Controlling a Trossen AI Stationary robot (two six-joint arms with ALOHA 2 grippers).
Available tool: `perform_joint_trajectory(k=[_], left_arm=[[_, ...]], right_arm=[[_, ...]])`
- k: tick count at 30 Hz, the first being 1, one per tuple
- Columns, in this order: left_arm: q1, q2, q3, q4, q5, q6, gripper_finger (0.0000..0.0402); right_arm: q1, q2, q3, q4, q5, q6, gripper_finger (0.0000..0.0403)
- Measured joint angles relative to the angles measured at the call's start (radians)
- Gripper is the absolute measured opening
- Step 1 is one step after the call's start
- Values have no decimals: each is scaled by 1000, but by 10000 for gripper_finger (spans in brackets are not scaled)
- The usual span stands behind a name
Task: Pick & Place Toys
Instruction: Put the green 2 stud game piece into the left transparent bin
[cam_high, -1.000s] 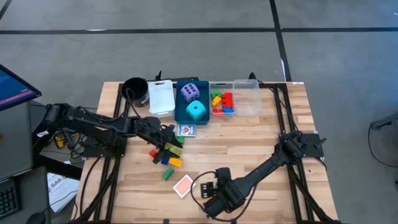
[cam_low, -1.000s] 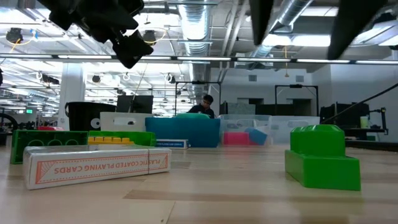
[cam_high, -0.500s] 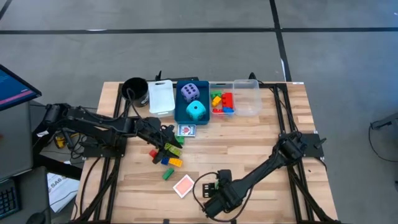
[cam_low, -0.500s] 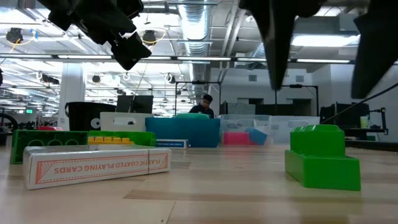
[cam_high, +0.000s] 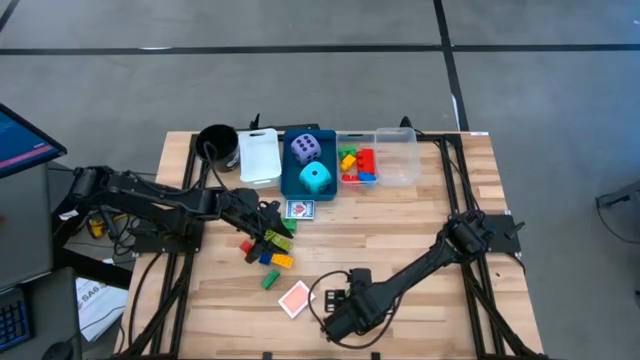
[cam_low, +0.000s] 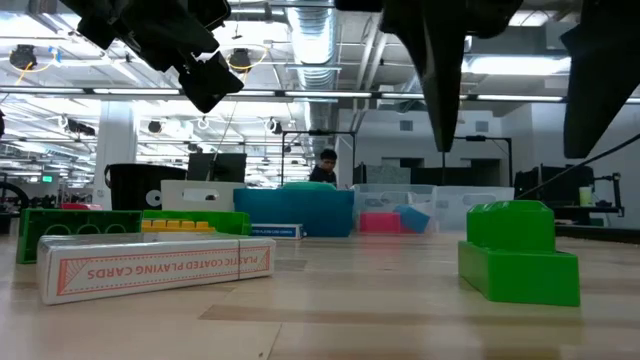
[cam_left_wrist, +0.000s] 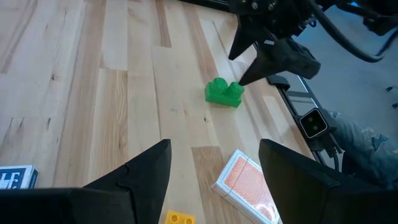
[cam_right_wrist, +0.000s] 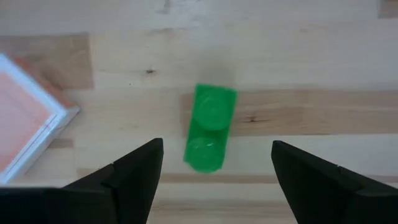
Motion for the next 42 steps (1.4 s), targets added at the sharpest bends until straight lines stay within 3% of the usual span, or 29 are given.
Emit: perform_joint_trajectory(k=[14,20,23,29,42], left_arm=[[0,0,0,0,0,0,237],[0,0,0,-1,0,0,237],[0,0,0,-9,0,0,237],[0,0,1,-21,0,23,237],[0,0,1,-39,0,26,237]], right_arm=[[1,0,0,60,-6,26,295],[1,41,-4,-13,10,43,295],[-1,67,2,65,5,38,295],[15,97,2,80,127,66,295],[15,152,2,77,78,89,295]])
